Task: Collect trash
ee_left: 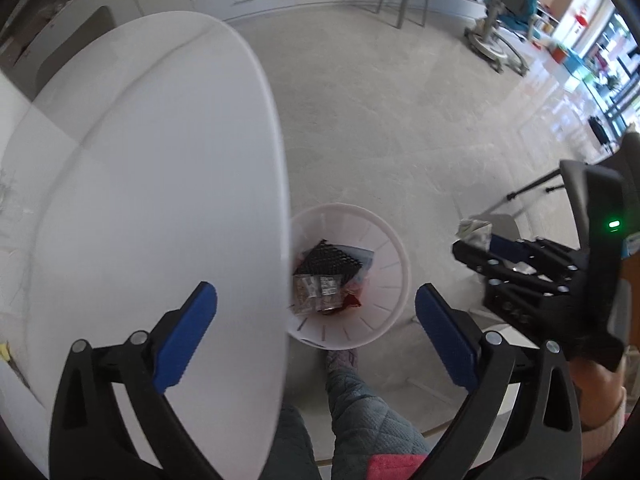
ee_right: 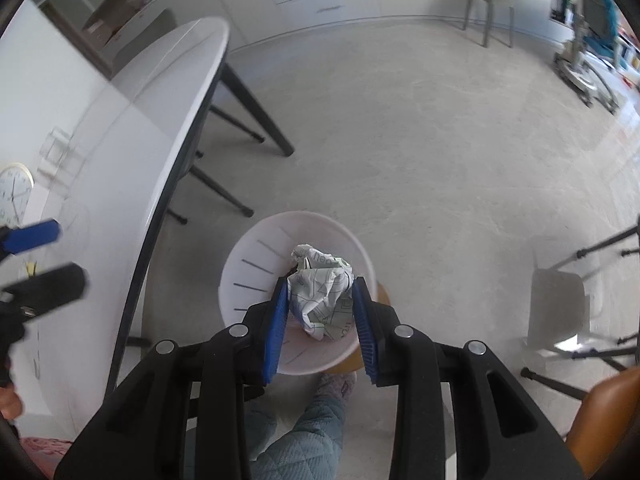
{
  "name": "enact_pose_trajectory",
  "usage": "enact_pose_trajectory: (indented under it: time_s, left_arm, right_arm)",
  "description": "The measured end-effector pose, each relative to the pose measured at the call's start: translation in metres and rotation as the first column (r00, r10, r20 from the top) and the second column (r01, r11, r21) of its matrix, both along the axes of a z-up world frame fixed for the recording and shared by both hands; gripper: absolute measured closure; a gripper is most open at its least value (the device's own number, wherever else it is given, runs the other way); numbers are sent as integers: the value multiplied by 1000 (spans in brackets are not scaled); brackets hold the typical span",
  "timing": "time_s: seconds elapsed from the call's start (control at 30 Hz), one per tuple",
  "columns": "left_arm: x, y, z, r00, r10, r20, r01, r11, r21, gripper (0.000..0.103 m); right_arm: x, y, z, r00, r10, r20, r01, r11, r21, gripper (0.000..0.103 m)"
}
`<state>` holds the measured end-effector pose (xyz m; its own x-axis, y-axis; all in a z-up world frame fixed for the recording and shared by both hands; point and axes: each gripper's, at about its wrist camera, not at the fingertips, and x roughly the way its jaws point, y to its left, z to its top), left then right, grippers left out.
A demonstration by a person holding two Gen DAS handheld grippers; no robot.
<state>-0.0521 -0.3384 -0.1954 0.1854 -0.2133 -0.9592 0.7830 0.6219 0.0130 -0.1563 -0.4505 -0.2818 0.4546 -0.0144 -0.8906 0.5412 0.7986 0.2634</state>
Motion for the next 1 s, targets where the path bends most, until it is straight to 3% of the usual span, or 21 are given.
enact_pose_trajectory:
  time_s: [0.17,0.23,0.3,0.37,0.5,0.67,0.8,1.0]
  left_arm:
    - [19,30,3,996,84,25,-84,996,13,8]
    - [25,40,3,994,110,21,-111,994,19,8]
    - [31,51,0,990,140,15,-140,990,29,8]
    - [35,59,-2,987,162,12,-163,986,34,8]
    - [44,71,-5,980,197,7,-197,979,45,8]
    - [53,94,6,972,232,29,-232,972,29,8]
    - [61,114,33,962,264,64,-264,965,-13,8]
    - [74,158,94,933,335,132,-321,939,-121,8]
  right_arm:
    - [42,17,-38,997,70,-30,-69,997,16,67]
    - [54,24,-56,995,82,-56,-80,996,31,55]
    - [64,29,-73,992,81,-101,-77,996,38,29]
    - [68,34,-85,987,68,-144,-64,997,35,16]
    - [73,44,-90,973,63,-222,-55,998,39,13]
    - [74,48,-46,972,-2,-233,-6,999,-32,12]
    - [78,56,34,993,-40,-114,33,997,-69,6]
    - [107,108,147,997,77,29,-69,972,-224,3]
